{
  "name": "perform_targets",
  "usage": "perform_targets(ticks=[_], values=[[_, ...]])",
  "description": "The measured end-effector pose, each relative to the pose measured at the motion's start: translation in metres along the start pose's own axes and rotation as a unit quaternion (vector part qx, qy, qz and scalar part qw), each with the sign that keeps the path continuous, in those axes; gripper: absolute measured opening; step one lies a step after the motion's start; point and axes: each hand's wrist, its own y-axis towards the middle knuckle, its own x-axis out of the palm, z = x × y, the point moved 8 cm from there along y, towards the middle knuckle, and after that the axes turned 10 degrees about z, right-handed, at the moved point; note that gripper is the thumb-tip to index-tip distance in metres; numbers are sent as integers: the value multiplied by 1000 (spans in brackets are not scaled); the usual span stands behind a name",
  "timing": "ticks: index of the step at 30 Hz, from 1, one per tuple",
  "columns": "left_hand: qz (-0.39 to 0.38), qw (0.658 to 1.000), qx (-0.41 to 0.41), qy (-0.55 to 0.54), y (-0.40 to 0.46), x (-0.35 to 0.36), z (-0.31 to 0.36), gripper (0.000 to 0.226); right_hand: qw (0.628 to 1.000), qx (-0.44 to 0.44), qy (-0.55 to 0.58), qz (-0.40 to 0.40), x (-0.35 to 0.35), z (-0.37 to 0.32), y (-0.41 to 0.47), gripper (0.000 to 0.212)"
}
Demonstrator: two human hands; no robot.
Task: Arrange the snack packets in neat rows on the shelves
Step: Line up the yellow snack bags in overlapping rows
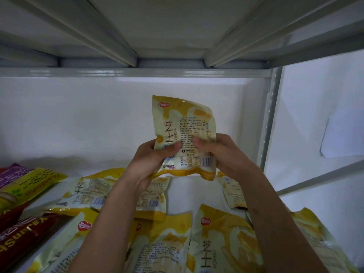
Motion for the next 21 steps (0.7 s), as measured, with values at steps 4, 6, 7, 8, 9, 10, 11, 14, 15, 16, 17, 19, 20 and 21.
perform_targets(ticks=[4, 6, 7, 8, 9, 10, 11, 14, 15, 16, 17, 19, 20, 21], values=[[-36, 999, -8, -14, 0, 5, -3, 52, 999, -9, -29, 15, -3, -2, 2, 38], [-30, 999, 0, -40, 2, 6, -2, 50, 998, -8, -58, -3, 0, -3, 1, 41], [-17, 999, 6, -42, 2, 5, -1, 49, 998, -4, -63, -13, 1, -3, 0, 44], [-3, 999, 13, -40, 2, 3, -1, 48, 998, 1, -60, -23, 2, -2, 0, 46], [9, 999, 20, -34, 2, 1, 0, 46, 998, 7, -49, -28, 3, -2, -1, 46], [18, 999, 25, -30, 2, 0, 1, 44, 999, 10, -33, -28, 3, -2, -1, 45], [23, 999, 25, -26, 3, -1, 0, 41, 1000, 8, -16, -24, 3, -3, -1, 42], [20, 1000, 13, -14, 1, 1, -1, 45, 999, -36, -13, 26, -3, -7, 2, 31], [12, 1000, 12, -8, 0, 3, -1, 47, 997, -47, -25, 51, -7, -8, 4, 28], [1, 1000, 12, -5, -1, 5, 0, 48, 995, -54, -38, 71, -10, -8, 5, 26], [-9, 1000, 15, -8, -2, 8, 1, 47, 994, -56, -47, 85, -13, -8, 6, 24], [-11, 999, 30, -26, -3, 10, 4, 40, 992, -55, -53, 96, -15, -9, 6, 24], [-6, 999, 38, -33, -3, 10, 5, 37, 993, -54, -50, 97, -15, -10, 6, 26], [-1, 998, 44, -37, -3, 11, 5, 35, 993, -53, -44, 93, -15, -11, 5, 28]])
